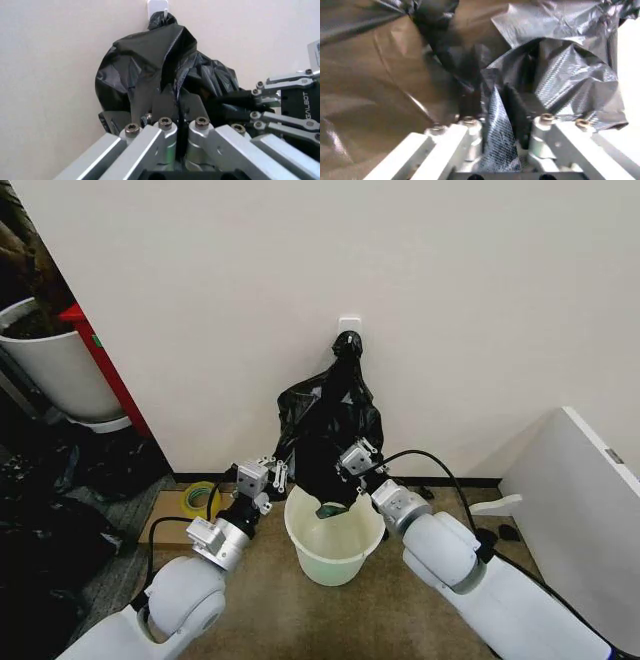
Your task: Place the garbage bag over the trash bin.
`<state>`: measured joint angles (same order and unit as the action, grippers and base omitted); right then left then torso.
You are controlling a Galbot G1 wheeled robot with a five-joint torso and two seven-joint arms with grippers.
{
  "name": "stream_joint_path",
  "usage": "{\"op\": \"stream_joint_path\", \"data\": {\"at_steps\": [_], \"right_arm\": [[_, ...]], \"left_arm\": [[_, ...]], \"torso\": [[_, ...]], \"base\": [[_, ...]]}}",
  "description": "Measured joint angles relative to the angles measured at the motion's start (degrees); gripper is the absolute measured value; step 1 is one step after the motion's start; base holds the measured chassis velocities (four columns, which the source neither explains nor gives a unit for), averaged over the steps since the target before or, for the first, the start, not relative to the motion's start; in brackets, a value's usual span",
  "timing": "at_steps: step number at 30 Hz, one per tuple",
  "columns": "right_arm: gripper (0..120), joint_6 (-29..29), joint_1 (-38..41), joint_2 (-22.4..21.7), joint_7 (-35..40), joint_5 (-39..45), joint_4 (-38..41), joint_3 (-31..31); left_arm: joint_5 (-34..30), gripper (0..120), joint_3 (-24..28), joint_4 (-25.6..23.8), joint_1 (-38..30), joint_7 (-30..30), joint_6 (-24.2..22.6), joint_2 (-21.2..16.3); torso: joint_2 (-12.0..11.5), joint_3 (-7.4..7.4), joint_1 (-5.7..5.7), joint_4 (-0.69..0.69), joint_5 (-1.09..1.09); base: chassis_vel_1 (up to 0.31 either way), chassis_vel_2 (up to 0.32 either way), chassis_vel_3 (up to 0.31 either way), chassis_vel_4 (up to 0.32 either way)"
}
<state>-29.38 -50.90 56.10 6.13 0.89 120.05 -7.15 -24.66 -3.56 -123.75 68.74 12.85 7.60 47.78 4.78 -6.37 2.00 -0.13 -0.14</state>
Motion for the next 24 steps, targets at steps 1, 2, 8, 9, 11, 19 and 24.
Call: {"op": "stream_joint_path", "data": {"at_steps": [1,2,8,9,11,19,24], "right_arm": [[9,-0.72,0.00,-0.11,0.23,0.07,0.17,0.00],[6,-1.77,-0.04,-0.23,0.69,0.25,0.42,0.05],[0,-4.82,-1.07,0.14,2.88,3.99,1.93,2.05],[0,-4.88,-1.30,0.22,3.03,4.68,2.17,2.42],[0,-4.49,-2.78,0.30,3.85,9.73,3.74,4.23],[0,5.45,-11.50,0.34,4.31,32.44,11.64,15.09],[0,8.08,-16.52,1.26,4.79,47.41,17.42,21.00]], "left_arm": [[0.02,0,-0.02,-0.03,0.07,0.00,0.02,0.00],[0.05,0,-0.06,-0.06,0.15,0.00,0.05,0.00],[0.09,0,-0.22,-0.10,0.22,0.01,0.16,0.10],[0.09,0,-0.25,-0.10,0.24,0.02,0.17,0.12],[0.06,0,-0.48,-0.32,0.47,0.05,0.20,0.20],[-0.83,0,-2.08,-2.97,2.74,0.06,0.37,0.31],[-1.37,0,-2.71,-5.37,4.72,0.27,0.38,0.37]], "torso": [[0.00,0.00,0.00,0.00,0.00],[0.00,0.00,0.00,0.00,0.00],[0.00,0.00,0.00,0.00,0.00],[0.00,0.00,0.00,0.00,0.00],[0.00,0.00,0.00,0.00,0.00],[0.00,0.00,0.00,-0.01,0.00],[0.00,0.01,0.00,-0.02,0.00]], "base": [[0.000,0.000,0.000,0.000],[0.000,0.000,0.000,0.000],[0.000,0.000,0.000,0.000],[0.000,0.000,0.000,0.000],[0.000,0.000,0.000,0.000],[0.000,0.000,0.000,0.000],[0.000,0.000,0.000,0.000]]}}
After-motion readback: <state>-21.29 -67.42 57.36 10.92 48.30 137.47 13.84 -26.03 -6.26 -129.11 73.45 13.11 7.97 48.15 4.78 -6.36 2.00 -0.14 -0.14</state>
